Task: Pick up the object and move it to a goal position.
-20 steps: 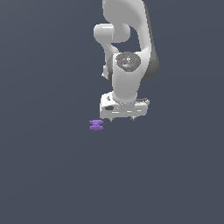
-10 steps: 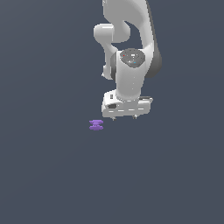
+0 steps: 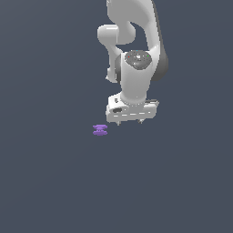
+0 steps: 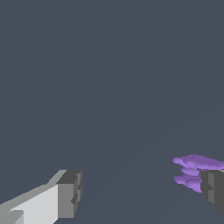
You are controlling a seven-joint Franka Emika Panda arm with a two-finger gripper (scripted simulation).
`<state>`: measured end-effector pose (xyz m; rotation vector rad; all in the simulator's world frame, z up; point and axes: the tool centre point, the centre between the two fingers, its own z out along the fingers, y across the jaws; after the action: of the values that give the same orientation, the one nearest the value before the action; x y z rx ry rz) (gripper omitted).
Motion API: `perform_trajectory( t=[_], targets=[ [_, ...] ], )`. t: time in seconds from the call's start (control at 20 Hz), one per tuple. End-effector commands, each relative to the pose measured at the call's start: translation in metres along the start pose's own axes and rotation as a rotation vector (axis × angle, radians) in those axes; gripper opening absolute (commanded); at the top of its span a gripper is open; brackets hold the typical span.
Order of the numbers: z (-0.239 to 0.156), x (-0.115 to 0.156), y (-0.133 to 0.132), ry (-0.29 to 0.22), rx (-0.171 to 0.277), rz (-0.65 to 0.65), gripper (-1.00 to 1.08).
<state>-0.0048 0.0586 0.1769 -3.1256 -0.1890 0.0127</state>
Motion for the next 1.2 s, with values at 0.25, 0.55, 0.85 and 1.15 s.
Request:
perform_trajectory(
  t=[0.25, 0.55, 0.85, 1.15],
  targets=[
    [0.005, -0.002, 0.009, 0.0, -0.002, -0.079, 1.0],
    [0.013, -0.006, 0.022, 0.0, -0.005, -0.188, 1.0],
    [0.021, -0.011, 0.037, -0.001, -0.008, -0.324, 1.0],
    [0.03, -0.016, 0.052, -0.002, -0.011, -0.459, 1.0]
  ],
)
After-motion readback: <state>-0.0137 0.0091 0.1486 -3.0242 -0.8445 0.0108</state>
